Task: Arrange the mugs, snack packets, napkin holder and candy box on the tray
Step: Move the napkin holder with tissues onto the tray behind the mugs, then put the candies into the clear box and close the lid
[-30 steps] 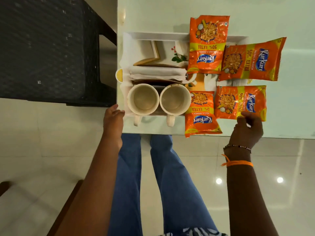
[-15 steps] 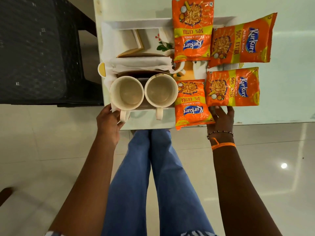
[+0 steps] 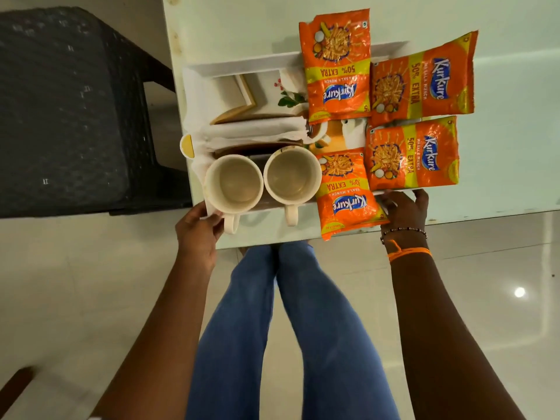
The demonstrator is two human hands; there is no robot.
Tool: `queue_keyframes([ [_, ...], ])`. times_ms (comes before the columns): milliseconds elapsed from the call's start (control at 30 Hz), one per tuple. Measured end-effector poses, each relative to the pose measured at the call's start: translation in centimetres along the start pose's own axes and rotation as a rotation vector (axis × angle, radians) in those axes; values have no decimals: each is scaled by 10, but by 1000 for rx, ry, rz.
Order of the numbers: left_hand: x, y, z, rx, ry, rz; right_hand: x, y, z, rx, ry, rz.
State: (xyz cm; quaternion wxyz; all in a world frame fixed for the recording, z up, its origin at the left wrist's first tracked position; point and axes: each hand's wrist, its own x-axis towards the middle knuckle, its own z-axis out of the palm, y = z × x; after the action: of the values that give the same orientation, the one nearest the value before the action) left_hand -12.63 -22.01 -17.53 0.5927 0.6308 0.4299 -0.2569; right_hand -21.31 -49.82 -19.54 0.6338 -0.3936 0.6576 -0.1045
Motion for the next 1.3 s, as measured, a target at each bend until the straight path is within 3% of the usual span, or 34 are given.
queue_keyframes([
  [333, -3, 10, 34, 41, -69, 83, 15, -24, -21, 18, 22, -62],
  [867, -34, 7, 248, -9, -103, 106, 150, -181, -71, 52, 36, -122],
  [1300, -31, -4, 275, 16, -70, 119, 182, -197, -76, 41, -34, -100],
])
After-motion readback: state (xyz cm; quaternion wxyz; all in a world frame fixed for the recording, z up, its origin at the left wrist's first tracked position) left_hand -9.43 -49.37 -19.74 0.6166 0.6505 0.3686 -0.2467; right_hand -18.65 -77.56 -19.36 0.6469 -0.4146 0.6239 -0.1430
